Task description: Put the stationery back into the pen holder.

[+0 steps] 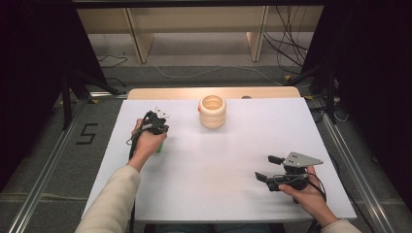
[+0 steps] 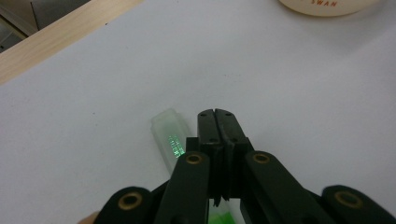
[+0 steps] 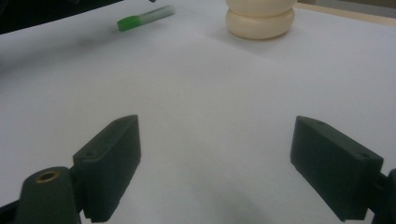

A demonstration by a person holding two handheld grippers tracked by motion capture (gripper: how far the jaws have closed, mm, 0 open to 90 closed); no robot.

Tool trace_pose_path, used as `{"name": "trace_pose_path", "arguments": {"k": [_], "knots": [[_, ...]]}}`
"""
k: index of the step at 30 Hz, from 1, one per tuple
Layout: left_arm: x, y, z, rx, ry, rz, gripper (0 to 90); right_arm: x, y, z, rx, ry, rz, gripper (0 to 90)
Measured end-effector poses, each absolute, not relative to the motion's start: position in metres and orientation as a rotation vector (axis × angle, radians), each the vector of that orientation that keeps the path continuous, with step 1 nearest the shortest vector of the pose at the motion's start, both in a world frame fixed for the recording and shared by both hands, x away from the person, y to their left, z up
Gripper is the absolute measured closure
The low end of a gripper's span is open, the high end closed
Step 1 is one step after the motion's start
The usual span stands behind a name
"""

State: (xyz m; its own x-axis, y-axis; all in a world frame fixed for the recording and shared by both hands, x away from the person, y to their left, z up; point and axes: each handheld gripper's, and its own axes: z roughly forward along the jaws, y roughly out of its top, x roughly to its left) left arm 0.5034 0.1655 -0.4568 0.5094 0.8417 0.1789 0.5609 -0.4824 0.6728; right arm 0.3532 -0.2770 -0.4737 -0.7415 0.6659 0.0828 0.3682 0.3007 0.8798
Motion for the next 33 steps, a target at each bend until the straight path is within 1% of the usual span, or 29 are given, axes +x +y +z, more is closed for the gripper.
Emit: {"name": "trace_pose_path", "arguments": {"k": [4, 13, 18, 33], "knots": [[0.512, 0.163, -0.464, 2.248, 1.144, 0.680, 89.9, 0.353, -0.277, -0.474, 0.934, 2.275, 1.417, 17.2], [0.521, 0.165, -0.470, 2.243, 1.170, 0.687, 89.9, 0.353, -0.277, -0.474, 0.941, 2.280, 1.417, 17.2], [0.523, 0.162, -0.472, 2.278, 1.154, 0.687, 89.9, 0.353, -0.276, -0.474, 0.941, 2.281, 1.418, 17.2], [0.531, 0.160, -0.478, 2.284, 1.161, 0.695, 89.9, 0.353, -0.276, -0.475, 0.937, 2.284, 1.418, 17.2]]}}
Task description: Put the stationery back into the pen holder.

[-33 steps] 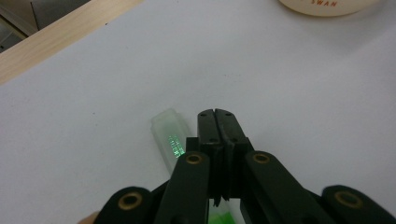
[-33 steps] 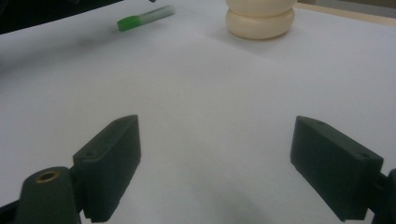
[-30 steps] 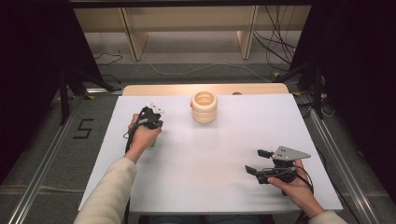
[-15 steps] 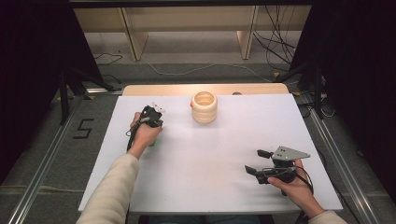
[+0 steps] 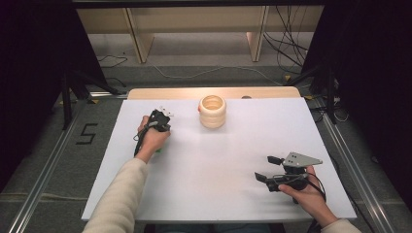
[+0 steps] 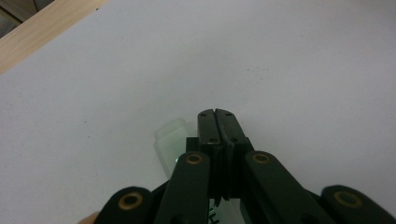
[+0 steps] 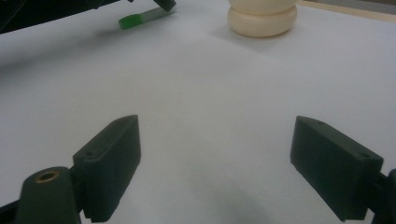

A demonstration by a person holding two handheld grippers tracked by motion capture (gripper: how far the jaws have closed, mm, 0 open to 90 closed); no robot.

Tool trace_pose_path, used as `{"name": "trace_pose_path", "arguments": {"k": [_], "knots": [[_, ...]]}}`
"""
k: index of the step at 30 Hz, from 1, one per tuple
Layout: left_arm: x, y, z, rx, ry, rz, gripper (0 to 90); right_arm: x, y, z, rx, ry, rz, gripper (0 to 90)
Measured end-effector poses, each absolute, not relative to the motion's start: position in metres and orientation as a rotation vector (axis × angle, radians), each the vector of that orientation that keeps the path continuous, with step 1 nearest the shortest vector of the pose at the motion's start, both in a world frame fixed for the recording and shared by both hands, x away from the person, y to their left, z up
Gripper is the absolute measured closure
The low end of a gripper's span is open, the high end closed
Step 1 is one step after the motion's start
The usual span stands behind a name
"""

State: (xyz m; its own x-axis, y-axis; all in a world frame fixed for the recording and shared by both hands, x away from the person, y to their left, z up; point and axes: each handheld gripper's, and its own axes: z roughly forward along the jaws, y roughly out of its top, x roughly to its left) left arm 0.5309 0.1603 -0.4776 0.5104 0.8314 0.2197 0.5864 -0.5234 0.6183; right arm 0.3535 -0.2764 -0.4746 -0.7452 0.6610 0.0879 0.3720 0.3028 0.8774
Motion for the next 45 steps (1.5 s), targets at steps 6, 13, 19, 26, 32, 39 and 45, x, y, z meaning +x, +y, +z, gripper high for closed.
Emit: {"name": "trace_pose_path", "arguments": {"k": [6, 13, 19, 26, 32, 39, 45], "knots": [[0.532, 0.160, -0.477, 2.292, 1.161, 0.697, 89.9, 0.354, -0.276, -0.475, 0.936, 2.289, 1.415, 17.2], [0.533, 0.158, -0.480, 2.289, 1.165, 0.698, 89.9, 0.353, -0.276, -0.475, 0.937, 2.292, 1.414, 17.2], [0.533, 0.159, -0.480, 2.307, 1.172, 0.707, 89.9, 0.353, -0.276, -0.475, 0.935, 2.293, 1.415, 17.2], [0.534, 0.164, -0.481, 2.305, 1.215, 0.710, 89.9, 0.353, -0.276, -0.475, 0.935, 2.294, 1.413, 17.2], [0.533, 0.169, -0.481, 2.306, 1.244, 0.707, 89.8, 0.353, -0.275, -0.475, 0.935, 2.295, 1.414, 17.2], [0.533, 0.174, -0.480, 2.311, 1.278, 0.708, 89.9, 0.354, -0.275, -0.475, 0.933, 2.296, 1.414, 17.2], [0.531, 0.182, -0.480, 2.324, 1.339, 0.693, 89.9, 0.354, -0.275, -0.476, 0.928, 2.298, 1.415, 17.2]]}}
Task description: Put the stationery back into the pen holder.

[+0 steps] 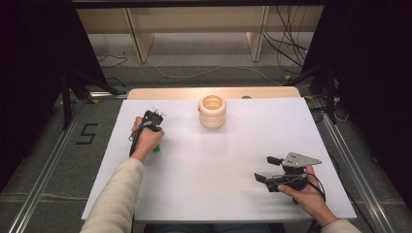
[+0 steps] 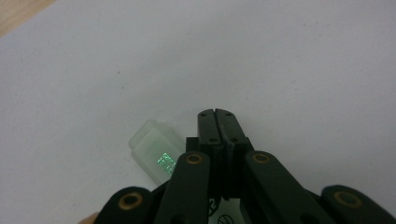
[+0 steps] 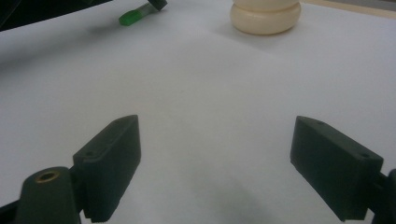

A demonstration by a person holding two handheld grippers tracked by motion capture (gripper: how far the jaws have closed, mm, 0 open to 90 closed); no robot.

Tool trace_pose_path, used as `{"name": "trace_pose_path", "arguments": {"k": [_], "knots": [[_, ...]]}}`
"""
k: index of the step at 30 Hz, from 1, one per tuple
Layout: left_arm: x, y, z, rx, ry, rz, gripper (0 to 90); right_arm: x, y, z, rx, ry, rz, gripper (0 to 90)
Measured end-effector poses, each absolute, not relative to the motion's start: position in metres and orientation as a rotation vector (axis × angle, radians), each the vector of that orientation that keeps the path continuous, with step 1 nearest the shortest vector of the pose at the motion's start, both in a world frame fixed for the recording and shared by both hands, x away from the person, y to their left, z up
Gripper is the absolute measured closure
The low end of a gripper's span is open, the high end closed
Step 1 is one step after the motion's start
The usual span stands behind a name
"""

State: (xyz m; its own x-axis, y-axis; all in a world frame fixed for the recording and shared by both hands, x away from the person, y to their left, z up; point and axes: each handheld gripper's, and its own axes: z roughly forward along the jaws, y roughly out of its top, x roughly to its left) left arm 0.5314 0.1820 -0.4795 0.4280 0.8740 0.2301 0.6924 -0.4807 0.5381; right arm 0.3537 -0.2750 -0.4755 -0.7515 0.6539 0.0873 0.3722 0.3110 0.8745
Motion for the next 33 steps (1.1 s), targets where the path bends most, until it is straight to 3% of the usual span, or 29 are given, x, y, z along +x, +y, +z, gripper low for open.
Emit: {"name": "trace_pose_path", "arguments": {"k": [33], "knots": [[0.506, 0.211, -0.467, 2.449, 1.555, 0.616, 90.0, 0.354, -0.274, -0.476, 0.932, 2.309, 1.408, 17.2]]}}
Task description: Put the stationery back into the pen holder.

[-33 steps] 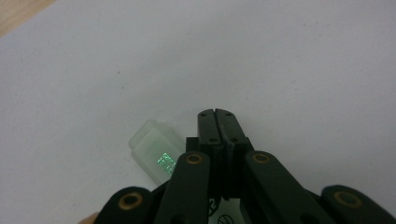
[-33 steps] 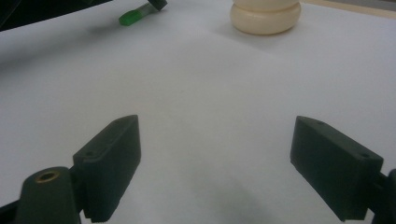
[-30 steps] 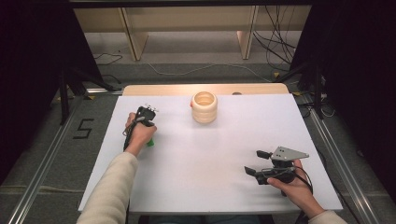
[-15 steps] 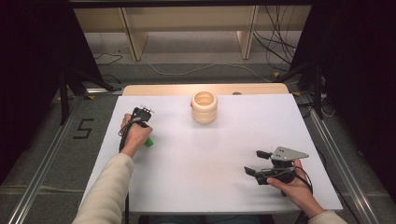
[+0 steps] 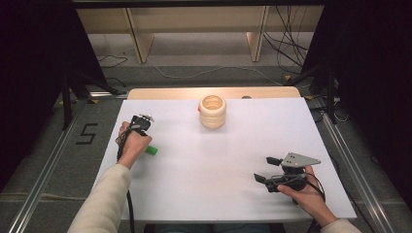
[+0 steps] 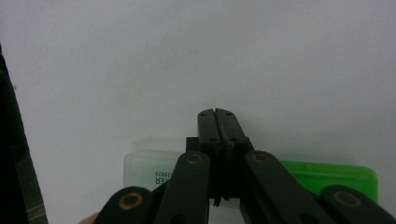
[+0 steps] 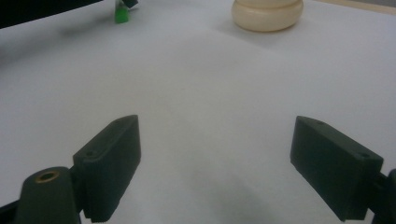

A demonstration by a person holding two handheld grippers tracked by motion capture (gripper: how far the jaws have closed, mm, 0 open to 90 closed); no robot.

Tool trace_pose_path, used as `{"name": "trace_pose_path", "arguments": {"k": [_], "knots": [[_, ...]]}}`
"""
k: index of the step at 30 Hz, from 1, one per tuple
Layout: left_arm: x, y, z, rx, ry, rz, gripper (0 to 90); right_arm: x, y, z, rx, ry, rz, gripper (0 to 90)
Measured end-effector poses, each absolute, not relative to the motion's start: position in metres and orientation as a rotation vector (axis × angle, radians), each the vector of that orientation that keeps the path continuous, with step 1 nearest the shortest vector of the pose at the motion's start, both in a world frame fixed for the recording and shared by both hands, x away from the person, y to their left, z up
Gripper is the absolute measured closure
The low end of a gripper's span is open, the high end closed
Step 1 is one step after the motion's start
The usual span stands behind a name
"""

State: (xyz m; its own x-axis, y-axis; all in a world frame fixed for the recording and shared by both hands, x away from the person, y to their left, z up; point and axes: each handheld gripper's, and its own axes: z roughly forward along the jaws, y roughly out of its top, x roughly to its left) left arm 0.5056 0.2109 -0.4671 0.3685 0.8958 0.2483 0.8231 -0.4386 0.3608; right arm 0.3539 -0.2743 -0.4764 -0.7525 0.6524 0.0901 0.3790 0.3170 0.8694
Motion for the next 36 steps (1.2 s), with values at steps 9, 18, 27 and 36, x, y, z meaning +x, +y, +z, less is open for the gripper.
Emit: {"name": "trace_pose_path", "arguments": {"k": [9, 18, 27, 36], "knots": [[0.498, 0.218, -0.467, 2.415, 1.610, 0.595, 89.7, 0.354, -0.274, -0.477, 0.933, 2.311, 1.405, 17.2], [0.496, 0.226, -0.464, 2.419, 1.650, 0.615, 89.9, 0.354, -0.274, -0.477, 0.932, 2.312, 1.406, 17.2], [0.488, 0.234, -0.462, 2.458, 1.712, 0.557, 89.8, 0.354, -0.274, -0.476, 0.929, 2.312, 1.407, 17.2], [0.475, 0.245, -0.465, 2.479, 1.738, 0.480, 89.8, 0.354, -0.274, -0.477, 0.928, 2.316, 1.401, 17.2]]}}
